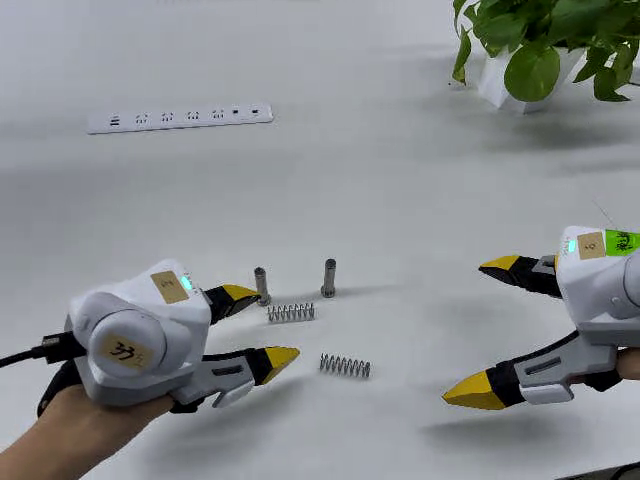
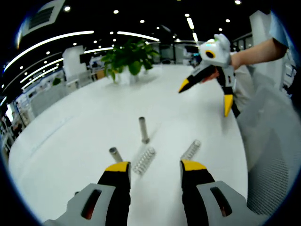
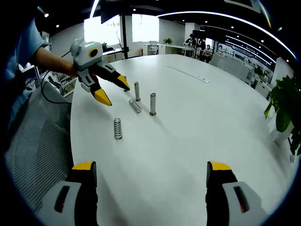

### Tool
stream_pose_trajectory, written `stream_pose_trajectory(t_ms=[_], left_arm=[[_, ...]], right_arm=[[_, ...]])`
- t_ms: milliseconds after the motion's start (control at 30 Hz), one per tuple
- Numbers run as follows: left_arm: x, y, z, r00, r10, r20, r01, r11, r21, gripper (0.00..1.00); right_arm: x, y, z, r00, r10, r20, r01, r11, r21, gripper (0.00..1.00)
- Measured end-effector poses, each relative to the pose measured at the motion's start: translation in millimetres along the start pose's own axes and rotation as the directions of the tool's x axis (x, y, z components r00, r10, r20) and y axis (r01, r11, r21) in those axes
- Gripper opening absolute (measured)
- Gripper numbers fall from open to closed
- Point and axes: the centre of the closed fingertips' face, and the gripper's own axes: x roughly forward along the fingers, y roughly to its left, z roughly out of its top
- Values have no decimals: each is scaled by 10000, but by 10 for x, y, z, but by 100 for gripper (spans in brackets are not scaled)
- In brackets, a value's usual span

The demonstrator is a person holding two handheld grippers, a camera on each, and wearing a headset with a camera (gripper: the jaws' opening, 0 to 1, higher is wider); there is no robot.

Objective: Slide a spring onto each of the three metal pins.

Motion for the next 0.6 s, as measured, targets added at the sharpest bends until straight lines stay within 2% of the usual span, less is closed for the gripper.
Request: stream_pose_trajectory(t_ms=[200, 367, 600], left_arm=[[126, 49, -81, 9993, -22, -381, 21, 10000, -20, 42], [196, 112, -87, 9988, 194, -450, -215, 9987, -461, 39], [281, 112, -157, 9972, 236, -713, -276, 9981, -545, 35]], right_arm=[[3, -7, -74, 10000, 10, -90, -9, 9999, 125, 98], [27, -27, -120, 10000, 34, -7, -34, 9995, 309, 98], [49, -12, -131, 9999, 100, 72, -104, 9987, 494, 98]])
